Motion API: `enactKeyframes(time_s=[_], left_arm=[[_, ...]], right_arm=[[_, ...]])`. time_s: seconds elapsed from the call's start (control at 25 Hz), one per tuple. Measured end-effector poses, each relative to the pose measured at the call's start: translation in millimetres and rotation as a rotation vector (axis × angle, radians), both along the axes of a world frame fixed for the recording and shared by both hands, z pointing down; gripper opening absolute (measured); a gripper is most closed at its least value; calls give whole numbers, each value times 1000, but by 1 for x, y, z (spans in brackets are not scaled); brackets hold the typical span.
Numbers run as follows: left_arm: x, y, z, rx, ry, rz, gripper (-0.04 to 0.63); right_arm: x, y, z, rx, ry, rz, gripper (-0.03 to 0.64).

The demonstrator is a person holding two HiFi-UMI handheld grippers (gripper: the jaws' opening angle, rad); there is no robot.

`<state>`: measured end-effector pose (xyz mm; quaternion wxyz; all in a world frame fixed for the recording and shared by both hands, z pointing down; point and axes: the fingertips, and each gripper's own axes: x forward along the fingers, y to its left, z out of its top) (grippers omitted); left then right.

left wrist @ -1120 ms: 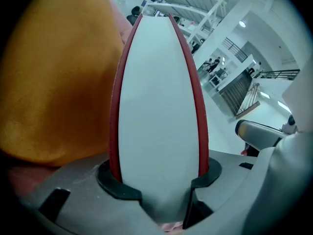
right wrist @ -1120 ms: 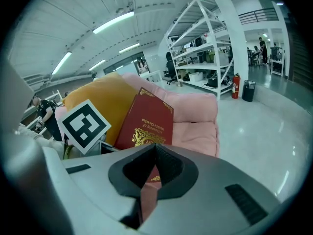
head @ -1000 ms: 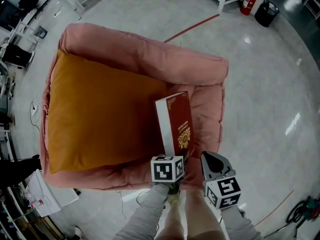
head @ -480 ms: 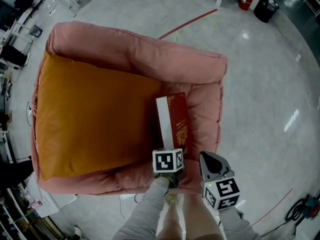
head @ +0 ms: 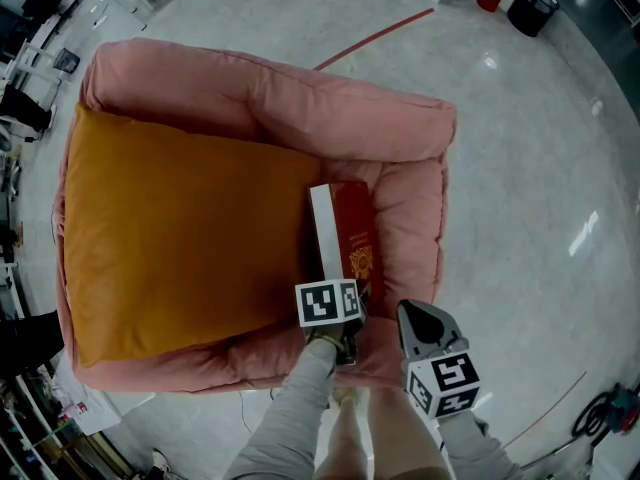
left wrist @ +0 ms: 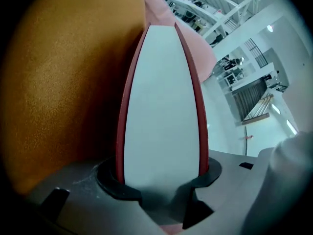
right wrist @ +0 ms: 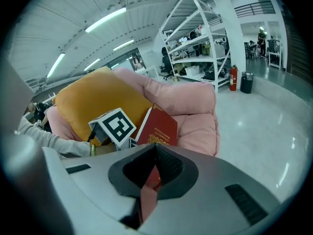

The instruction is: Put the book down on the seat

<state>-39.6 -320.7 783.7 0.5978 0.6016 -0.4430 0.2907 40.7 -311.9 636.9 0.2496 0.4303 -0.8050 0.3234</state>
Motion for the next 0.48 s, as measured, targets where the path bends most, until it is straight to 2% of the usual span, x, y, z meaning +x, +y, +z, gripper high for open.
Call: enactKeyframes(time_s=[0.12, 0.48], left_arm=[[-2, 0, 0, -13, 21, -12, 256], [-6, 6, -23, 34, 11, -4, 310]], right_arm=[[-2, 2, -2, -2, 0, -5, 5], [-7, 11, -14, 10, 2, -5, 5]])
